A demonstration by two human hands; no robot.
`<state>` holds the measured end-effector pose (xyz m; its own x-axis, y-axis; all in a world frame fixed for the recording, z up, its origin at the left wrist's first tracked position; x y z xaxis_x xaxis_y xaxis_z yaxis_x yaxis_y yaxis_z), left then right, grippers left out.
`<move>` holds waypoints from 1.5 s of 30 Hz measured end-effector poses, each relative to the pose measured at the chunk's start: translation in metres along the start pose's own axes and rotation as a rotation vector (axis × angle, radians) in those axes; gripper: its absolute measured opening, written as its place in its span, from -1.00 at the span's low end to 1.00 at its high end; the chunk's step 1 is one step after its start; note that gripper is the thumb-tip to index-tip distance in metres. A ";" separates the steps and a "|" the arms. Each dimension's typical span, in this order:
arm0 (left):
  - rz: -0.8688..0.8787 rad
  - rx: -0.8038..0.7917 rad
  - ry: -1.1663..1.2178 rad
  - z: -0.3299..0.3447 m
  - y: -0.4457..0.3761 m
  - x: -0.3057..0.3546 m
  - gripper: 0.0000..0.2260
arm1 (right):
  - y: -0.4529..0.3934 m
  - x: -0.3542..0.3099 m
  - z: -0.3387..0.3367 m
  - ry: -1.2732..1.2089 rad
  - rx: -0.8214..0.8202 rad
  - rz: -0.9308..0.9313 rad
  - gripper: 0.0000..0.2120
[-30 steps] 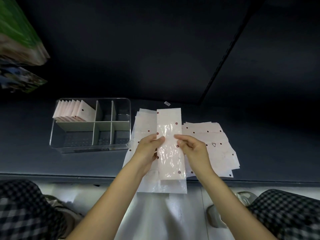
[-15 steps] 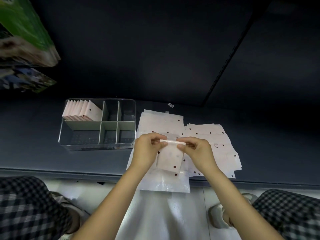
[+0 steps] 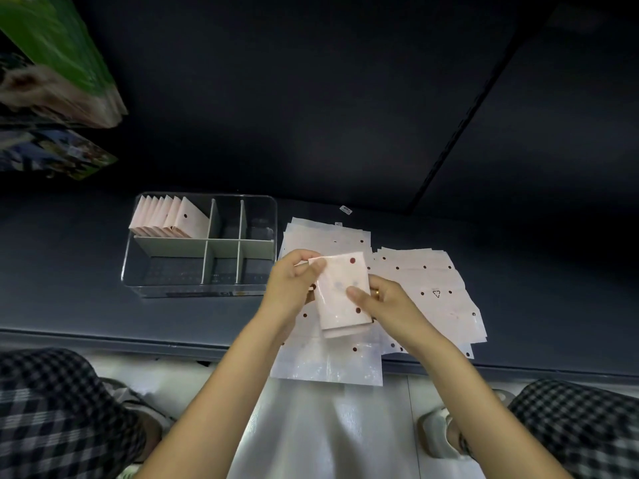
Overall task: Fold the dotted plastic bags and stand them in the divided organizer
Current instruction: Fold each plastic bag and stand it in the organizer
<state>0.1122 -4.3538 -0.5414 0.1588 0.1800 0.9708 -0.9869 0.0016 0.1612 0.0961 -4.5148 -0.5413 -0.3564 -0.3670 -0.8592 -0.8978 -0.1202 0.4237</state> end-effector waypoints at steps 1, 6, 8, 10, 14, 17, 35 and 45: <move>-0.015 0.031 0.030 -0.003 0.000 0.000 -0.92 | -0.001 0.002 0.002 0.011 0.003 0.004 -0.87; -0.215 -0.042 0.106 -0.006 0.005 -0.009 -0.81 | -0.004 0.001 0.000 -0.212 0.108 0.044 -0.88; -0.290 -0.114 0.123 -0.004 0.009 -0.015 -0.81 | -0.004 0.001 0.000 -0.254 0.118 0.048 -0.87; -0.305 -0.149 0.140 -0.005 0.009 -0.018 -0.86 | -0.004 0.001 0.001 -0.267 0.116 0.054 -0.88; -0.246 -0.101 0.114 -0.012 0.005 -0.019 -0.94 | -0.005 0.000 0.004 -0.248 0.077 0.046 -0.91; -0.214 -0.081 0.064 -0.016 0.004 -0.018 -0.95 | -0.006 -0.003 0.006 -0.224 0.067 0.019 -0.76; -0.202 -0.494 0.257 -0.031 0.004 -0.042 -0.13 | -0.007 0.023 0.011 -0.106 -0.166 0.047 -0.07; -0.247 -0.078 -0.145 -0.021 -0.019 -0.110 -0.80 | -0.015 0.092 0.032 -0.005 -0.127 0.242 0.13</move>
<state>0.1129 -4.3529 -0.6549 0.3909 0.0221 0.9202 -0.9163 0.1041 0.3867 0.0680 -4.5173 -0.6359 -0.5585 -0.3947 -0.7296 -0.7466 -0.1443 0.6495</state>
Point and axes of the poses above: each hand's wrist, its own y-axis away from the middle knuckle, its own z-axis out of the palm, x = y × z, the point moved 4 cm from there along -y, towards the middle knuckle, and after that the axes turned 8 degrees about z, right-handed, at the moved point
